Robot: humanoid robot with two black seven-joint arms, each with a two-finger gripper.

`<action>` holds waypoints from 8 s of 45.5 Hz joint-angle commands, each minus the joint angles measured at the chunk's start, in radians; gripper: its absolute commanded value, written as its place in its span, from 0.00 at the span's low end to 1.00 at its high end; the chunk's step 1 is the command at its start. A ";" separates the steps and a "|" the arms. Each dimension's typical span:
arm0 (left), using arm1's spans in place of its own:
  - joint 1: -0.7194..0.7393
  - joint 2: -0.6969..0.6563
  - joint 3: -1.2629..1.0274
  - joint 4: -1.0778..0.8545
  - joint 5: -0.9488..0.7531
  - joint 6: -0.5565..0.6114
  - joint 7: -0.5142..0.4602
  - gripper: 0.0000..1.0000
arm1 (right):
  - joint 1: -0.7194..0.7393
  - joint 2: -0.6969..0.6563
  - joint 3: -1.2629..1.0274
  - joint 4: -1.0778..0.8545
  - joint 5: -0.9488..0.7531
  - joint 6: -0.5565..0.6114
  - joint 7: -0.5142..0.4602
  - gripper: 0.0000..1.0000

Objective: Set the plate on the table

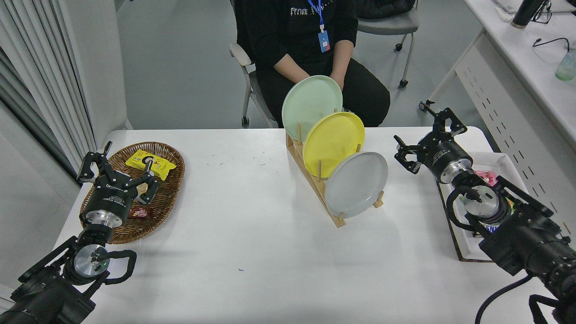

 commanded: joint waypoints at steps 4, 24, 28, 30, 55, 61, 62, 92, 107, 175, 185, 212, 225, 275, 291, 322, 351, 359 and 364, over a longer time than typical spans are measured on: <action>0.002 0.000 0.000 0.000 0.002 0.000 0.002 0.98 | 0.001 -0.001 -0.001 0.004 0.000 0.000 0.000 1.00; 0.000 0.000 0.000 0.000 0.000 0.000 0.000 0.98 | 0.002 -0.018 0.015 0.001 0.008 0.000 0.000 1.00; 0.000 0.000 0.000 0.000 0.000 0.000 0.002 0.98 | 0.013 -0.019 0.013 0.000 0.008 0.000 0.000 1.00; 0.000 0.000 0.000 0.000 0.000 0.000 0.000 0.98 | 0.016 -0.019 0.012 0.000 0.008 0.000 0.000 1.00; 0.000 -0.001 0.000 0.000 0.000 0.000 0.002 0.98 | 0.008 -0.122 -0.010 0.042 0.012 0.004 -0.011 1.00; 0.000 0.000 0.000 0.000 0.000 -0.002 0.000 0.98 | 0.016 -0.165 -0.108 0.112 0.017 -0.005 -0.011 1.00; 0.000 0.000 0.000 0.000 0.000 0.000 0.000 0.98 | 0.019 -0.167 -0.129 0.122 0.023 -0.006 -0.011 1.00; 0.000 0.000 0.000 0.000 0.000 0.000 0.000 0.98 | 0.019 -0.335 -0.462 0.415 0.264 -0.009 -0.011 1.00; 0.002 0.000 0.000 0.000 0.000 0.000 0.000 0.98 | 0.022 -0.323 -0.511 0.443 0.304 -0.046 -0.012 1.00; 0.000 0.000 0.000 0.000 0.000 0.000 0.000 0.98 | 0.108 -0.085 -0.495 0.375 0.239 -0.292 -0.014 0.79; 0.000 0.000 0.000 0.000 0.000 0.000 0.002 0.98 | 0.105 -0.088 -0.498 0.408 0.236 -0.305 -0.015 0.76; 0.000 0.000 0.000 0.000 0.000 0.000 0.000 0.98 | 0.101 -0.207 -0.493 0.590 0.229 -0.419 -0.015 0.76; 0.000 0.000 0.000 0.000 0.000 0.000 0.000 0.98 | 0.104 -0.207 -0.495 0.590 0.209 -0.421 -0.015 0.64; 0.000 0.000 0.000 0.000 0.000 0.000 0.000 0.98 | 0.105 -0.207 -0.491 0.584 0.178 -0.463 -0.015 0.44; 0.000 0.000 0.000 0.000 0.000 0.000 0.002 0.98 | 0.107 -0.184 -0.490 0.580 0.176 -0.494 -0.015 0.43; 0.000 0.000 0.000 0.000 0.000 0.000 0.002 0.98 | 0.110 -0.147 -0.490 0.547 0.155 -0.497 -0.015 0.32; 0.000 0.000 0.000 0.000 0.000 0.000 0.002 0.98 | 0.111 -0.141 -0.490 0.549 0.153 -0.497 -0.014 0.21; 0.000 0.000 0.000 0.000 0.000 -0.002 0.002 0.98 | 0.111 -0.142 -0.490 0.552 0.153 -0.493 -0.012 0.20; 0.000 0.000 0.000 0.000 0.000 0.000 0.000 0.98 | 0.111 -0.142 -0.490 0.552 0.153 -0.491 -0.012 0.17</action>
